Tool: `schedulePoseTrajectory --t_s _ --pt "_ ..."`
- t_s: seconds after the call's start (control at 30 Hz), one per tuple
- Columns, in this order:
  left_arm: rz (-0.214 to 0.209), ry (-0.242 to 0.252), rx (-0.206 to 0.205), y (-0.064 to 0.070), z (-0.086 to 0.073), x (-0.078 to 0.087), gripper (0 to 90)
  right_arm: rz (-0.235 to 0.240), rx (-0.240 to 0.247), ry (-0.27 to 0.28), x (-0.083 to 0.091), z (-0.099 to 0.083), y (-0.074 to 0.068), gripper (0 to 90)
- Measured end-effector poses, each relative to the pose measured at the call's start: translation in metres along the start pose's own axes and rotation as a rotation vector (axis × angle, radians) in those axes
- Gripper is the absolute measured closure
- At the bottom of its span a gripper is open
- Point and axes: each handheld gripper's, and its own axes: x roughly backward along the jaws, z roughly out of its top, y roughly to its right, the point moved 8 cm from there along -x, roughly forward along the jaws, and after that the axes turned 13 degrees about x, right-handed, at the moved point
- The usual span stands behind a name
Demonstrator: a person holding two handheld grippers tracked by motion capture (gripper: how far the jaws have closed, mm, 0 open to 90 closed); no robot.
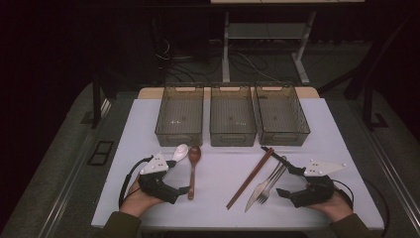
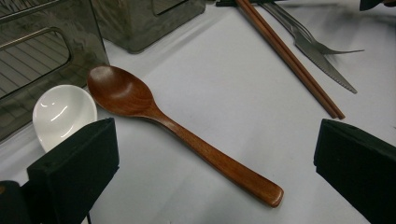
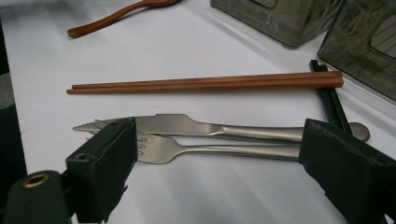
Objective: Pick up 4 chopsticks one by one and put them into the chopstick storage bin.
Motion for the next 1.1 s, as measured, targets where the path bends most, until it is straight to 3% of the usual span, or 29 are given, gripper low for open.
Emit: schedulePoseTrajectory --t_s 0.43,0.57,0.8,1.1 --pt "-0.005 0.009 0.009 0.001 0.0 0.002 0.0 0.025 0.034 -0.033 0.0 0.008 -0.001 15.6" --pt "-0.011 0.012 0.01 0.001 -0.001 0.003 0.0 0.042 0.043 -0.032 -0.002 0.015 -0.001 31.9" --pt "-0.01 0.008 0.016 0.0 -0.001 0.001 0.0 0.12 0.041 -0.034 -0.012 0.022 -0.006 59.4" --pt "-0.011 0.013 0.022 0.002 -0.001 0.001 0.0 0.203 0.116 -0.071 -0.036 0.036 -0.024 81.3"
